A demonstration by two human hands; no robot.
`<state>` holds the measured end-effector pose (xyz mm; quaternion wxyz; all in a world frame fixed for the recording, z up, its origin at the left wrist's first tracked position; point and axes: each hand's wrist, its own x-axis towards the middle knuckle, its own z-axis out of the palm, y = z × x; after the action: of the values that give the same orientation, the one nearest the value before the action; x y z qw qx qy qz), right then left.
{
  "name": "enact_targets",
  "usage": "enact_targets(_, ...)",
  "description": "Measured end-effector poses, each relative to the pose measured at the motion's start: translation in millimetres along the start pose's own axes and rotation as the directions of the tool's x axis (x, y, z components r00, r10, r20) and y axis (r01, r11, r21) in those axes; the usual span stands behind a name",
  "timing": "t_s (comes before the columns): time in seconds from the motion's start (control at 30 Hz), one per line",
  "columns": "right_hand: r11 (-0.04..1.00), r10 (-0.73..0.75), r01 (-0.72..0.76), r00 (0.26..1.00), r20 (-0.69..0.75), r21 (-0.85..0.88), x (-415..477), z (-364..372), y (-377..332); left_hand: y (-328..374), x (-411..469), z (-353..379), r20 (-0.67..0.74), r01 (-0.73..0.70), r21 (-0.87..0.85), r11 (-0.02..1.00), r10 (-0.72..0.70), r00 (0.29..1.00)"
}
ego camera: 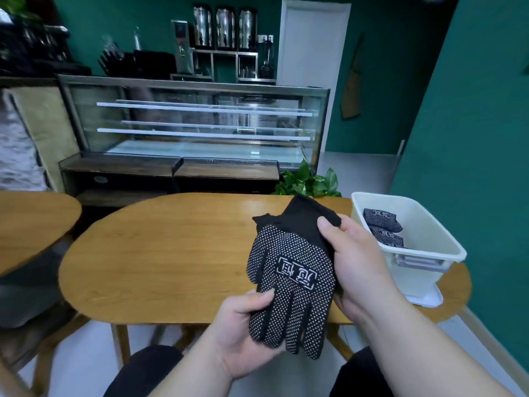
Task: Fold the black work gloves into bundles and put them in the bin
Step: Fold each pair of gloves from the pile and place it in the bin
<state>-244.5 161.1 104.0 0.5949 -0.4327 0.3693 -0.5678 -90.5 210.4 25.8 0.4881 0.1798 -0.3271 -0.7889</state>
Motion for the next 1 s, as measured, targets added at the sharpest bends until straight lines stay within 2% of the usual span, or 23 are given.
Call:
enact_targets(0.1,1.000,-0.008,0.007,0.999,-0.037,-0.018,1,2,-2,-5,3,10,-0.013,-0.039,0.006,0.999,0.039,0.999)
enact_targets(0.2,0.985,-0.067,0.057,0.996,-0.059,-0.164,4,-2,-1,-4,5,7,-0.003,-0.079,0.102,0.992,0.080,0.997)
enact_targets(0.37,0.913,-0.127,0.124,0.992,0.019,-0.389,3,0,-2,2,7,6,0.149,-0.137,0.054,0.989,0.128,0.980)
enact_targets(0.43,0.895,-0.128,0.138,0.990,0.053,-0.425,2,3,-3,1,10,13,0.101,-0.132,0.118,0.984,0.120,0.988)
enact_targets(0.5,0.900,-0.111,0.132,0.991,0.075,-0.415,1,6,-1,0,14,16,-0.031,-0.101,0.243,0.965,0.112,0.993)
enact_targets(0.6,0.908,-0.123,0.137,0.991,0.060,-0.395,2,7,-2,4,14,21,-0.128,-0.045,0.398,0.916,0.104,0.986)
enact_targets(0.7,0.893,-0.109,0.122,0.993,0.056,-0.433,4,6,-4,9,15,22,-0.135,0.015,0.497,0.868,0.060,0.989)
enact_targets(0.8,0.875,-0.034,0.081,0.994,0.105,-0.477,7,4,-9,12,16,24,-0.135,0.051,0.637,0.769,0.046,0.990)
enact_targets(0.9,0.797,0.015,0.094,0.985,0.174,-0.597,11,3,-13,11,19,24,-0.186,0.104,0.770,0.629,0.065,0.980)
enact_targets(1.0,0.723,-0.009,0.122,0.986,0.168,-0.680,14,3,-14,9,20,21,-0.180,0.109,0.795,0.596,0.061,0.982)
